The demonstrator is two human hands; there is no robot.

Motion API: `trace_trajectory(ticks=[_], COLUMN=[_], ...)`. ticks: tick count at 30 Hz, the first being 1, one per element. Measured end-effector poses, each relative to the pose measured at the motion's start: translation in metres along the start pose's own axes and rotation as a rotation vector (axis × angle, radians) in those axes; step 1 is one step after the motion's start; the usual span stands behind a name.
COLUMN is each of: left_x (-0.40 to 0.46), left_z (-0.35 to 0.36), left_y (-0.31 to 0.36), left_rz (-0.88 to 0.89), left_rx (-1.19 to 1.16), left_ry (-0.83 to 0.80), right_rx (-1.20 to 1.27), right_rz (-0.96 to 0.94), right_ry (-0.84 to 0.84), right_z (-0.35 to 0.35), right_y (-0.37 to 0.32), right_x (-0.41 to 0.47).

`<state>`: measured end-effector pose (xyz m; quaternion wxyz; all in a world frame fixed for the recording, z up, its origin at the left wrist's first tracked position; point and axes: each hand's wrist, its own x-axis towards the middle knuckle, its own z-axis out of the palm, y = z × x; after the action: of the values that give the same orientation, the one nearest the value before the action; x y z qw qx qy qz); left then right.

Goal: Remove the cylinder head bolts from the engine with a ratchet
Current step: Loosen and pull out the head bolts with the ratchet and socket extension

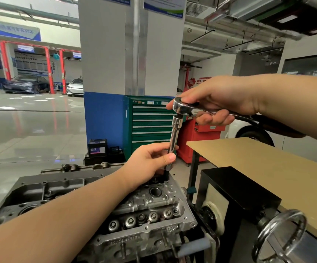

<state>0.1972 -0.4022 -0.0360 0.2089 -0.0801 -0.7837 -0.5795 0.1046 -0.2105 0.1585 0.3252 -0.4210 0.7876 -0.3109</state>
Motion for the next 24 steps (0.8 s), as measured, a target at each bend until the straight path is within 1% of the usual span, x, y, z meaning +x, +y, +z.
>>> trace_trajectory(ticks=[4, 9, 13, 14, 16, 19, 20, 21, 22, 24], left_x=[0.000, 0.000, 0.000, 0.001, 0.001, 0.002, 0.002, 0.002, 0.002, 0.003], left_z=[-0.001, -0.002, -0.003, -0.003, -0.003, -0.002, -0.002, -0.002, -0.002, -0.001], left_y=[0.001, 0.000, -0.002, -0.003, -0.003, -0.002, -0.003, -0.003, -0.003, -0.004], left_rz=[-0.006, -0.020, -0.022, -0.023, -0.027, -0.042, -0.043, -0.040, -0.036, -0.025], left_rx=[-0.011, -0.015, -0.032, -0.032, -0.032, -0.032, -0.030, -0.025, -0.016, 0.004], left_ry=[-0.012, -0.015, -0.018, -0.016, -0.005, 0.025, 0.031, 0.033, 0.026, 0.014], right_rx=[-0.121, -0.185, -0.256, -0.281, -0.410, -0.845, -0.967, -1.033, -1.055, -1.126], right_rz=[-0.011, -0.017, -0.035, -0.045, -0.071, -0.157, -0.206, -0.243, -0.260, -0.229], right_ry=[-0.049, -0.165, -0.169, -0.136, 0.020, 0.408, 0.526, 0.609, 0.659, 0.682], right_z=[-0.008, -0.017, -0.013, -0.010, 0.000, 0.027, 0.039, 0.050, 0.061, 0.076], right_y=[-0.006, -0.009, -0.008, -0.008, -0.009, -0.011, -0.010, -0.008, -0.005, -0.001], right_x=[0.007, 0.018, 0.027, 0.027, 0.023, 0.018, 0.018, 0.017, 0.014, 0.010])
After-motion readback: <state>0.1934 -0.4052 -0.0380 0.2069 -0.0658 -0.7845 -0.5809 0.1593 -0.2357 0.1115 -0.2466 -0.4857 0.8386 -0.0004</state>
